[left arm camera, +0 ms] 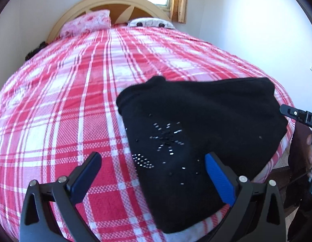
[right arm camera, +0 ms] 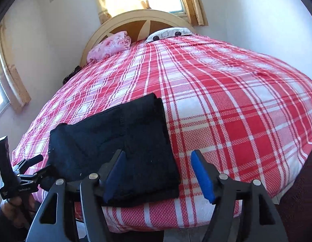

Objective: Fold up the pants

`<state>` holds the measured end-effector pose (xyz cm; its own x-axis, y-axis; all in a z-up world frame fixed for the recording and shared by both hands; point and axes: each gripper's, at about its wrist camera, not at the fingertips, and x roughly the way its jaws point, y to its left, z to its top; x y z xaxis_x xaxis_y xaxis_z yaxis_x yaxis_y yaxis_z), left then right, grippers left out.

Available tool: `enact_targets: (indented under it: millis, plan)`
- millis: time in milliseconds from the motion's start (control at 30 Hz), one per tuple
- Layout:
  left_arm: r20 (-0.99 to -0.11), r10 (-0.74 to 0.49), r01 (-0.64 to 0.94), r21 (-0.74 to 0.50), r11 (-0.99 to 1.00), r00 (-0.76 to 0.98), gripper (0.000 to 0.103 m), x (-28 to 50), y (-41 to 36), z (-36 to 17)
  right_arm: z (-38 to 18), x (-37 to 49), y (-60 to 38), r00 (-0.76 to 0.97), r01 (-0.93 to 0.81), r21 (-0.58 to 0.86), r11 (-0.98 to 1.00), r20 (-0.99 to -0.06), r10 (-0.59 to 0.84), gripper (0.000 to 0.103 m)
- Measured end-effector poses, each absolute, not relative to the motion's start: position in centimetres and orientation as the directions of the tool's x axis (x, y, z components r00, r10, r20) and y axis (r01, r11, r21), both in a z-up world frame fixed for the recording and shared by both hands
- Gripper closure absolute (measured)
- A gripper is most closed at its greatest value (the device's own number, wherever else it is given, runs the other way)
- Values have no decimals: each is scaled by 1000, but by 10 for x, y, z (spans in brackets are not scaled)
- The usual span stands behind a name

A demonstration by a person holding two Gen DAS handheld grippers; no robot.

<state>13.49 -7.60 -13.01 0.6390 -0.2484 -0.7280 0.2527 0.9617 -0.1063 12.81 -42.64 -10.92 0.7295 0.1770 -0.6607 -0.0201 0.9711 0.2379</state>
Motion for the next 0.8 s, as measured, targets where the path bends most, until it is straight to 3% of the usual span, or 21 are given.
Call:
enact_targets:
  millis: [200,467,733,800]
  plan:
    - [-725,-258,250,-122,961,639,0,147,-72,-137,-131,167,-430,661,-39,305,952,-706,254,33]
    - [-719,-260,251,-122,960,644,0,157,-75,-139,-136,179,-418,680,-93,300,949,-678,281,25]
    - [-730,-262,236,-141,961,632,0,159,-75,-141,-138,181,-415,670,-119,318,941,-674,313,28]
    - [-733,-267,238,-147,960,626,0,160,-74,-141,-138,180,-418,670,-119,329,937,-669,320,35]
